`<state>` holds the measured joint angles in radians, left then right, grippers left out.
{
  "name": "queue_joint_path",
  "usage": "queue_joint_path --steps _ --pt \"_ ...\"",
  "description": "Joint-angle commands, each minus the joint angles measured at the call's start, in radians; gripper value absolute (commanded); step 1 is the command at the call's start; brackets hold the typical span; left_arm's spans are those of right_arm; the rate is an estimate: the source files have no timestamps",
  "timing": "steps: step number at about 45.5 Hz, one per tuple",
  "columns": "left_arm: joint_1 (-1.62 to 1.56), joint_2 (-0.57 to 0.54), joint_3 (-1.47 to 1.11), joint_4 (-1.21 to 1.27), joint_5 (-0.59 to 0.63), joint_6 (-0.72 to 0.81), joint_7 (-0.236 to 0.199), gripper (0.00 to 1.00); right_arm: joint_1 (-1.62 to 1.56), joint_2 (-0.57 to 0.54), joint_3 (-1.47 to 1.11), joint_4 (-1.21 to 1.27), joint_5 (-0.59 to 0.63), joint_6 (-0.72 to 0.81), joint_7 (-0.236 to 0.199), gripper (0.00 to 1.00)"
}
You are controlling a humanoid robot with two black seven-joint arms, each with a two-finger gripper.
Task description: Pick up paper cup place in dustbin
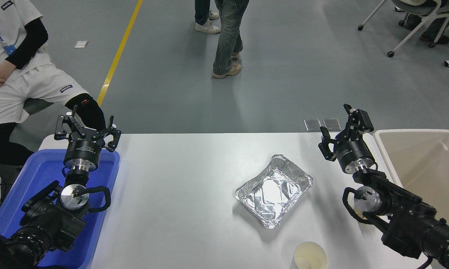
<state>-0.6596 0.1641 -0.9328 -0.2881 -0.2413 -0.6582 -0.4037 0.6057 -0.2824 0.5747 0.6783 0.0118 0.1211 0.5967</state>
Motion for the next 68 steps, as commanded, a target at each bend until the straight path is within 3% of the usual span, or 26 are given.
queue_joint_path --steps 1,68 --pt "0.000 0.000 -0.001 0.000 -0.001 0.000 0.000 0.99 -0.004 -0.006 -0.012 0.004 0.000 0.000 0.000 1.00" --pt "0.000 0.000 0.000 0.001 -0.001 0.000 -0.001 0.99 0.058 -0.047 -0.104 0.000 -0.007 0.002 0.000 1.00"
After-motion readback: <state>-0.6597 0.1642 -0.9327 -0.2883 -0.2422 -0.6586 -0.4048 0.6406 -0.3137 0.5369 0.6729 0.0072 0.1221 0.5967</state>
